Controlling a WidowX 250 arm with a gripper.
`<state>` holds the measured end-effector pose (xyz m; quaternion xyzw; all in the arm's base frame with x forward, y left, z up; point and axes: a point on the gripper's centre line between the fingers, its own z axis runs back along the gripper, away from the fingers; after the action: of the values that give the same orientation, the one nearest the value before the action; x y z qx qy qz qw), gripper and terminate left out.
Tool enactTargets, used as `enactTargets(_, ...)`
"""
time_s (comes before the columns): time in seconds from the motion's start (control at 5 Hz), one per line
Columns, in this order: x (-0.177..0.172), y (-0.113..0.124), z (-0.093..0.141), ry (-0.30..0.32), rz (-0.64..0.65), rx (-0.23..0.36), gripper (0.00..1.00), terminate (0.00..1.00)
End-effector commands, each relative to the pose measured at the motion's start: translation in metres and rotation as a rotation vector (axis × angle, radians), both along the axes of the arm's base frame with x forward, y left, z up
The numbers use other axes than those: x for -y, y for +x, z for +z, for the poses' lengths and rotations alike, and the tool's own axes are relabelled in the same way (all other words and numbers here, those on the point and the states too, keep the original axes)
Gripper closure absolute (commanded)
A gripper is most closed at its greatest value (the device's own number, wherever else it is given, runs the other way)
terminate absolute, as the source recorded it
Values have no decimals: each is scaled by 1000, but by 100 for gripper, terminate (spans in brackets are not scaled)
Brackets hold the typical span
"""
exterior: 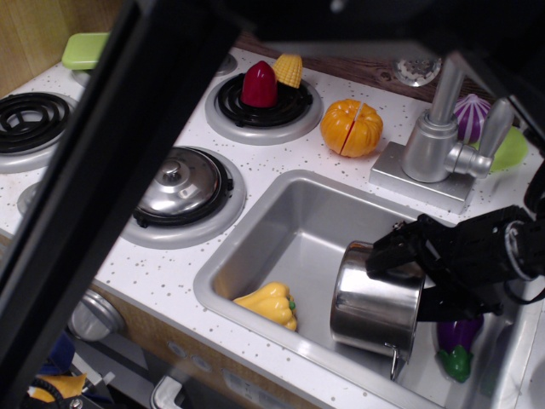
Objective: Flip pot upright in sink
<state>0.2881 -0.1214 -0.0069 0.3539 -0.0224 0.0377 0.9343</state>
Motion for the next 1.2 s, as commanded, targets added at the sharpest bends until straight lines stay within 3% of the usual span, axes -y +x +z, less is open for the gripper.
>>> enactTargets(0.0, -13, 7, 23, -50, -43, 72, 0, 0)
enactTargets(0.2, -20, 7, 23, -88, -59, 97, 100, 0)
enactTargets(0.4, -23, 6, 23, -108, -69, 105, 100, 0)
enactTargets(0.6, -22, 5, 30, -274, -39, 102, 100, 0)
enactTargets(0.8, -24, 6, 36, -375, -23, 84, 100, 0)
enactTargets(1.0, -24, 7, 39, -402, -22, 66, 100, 0)
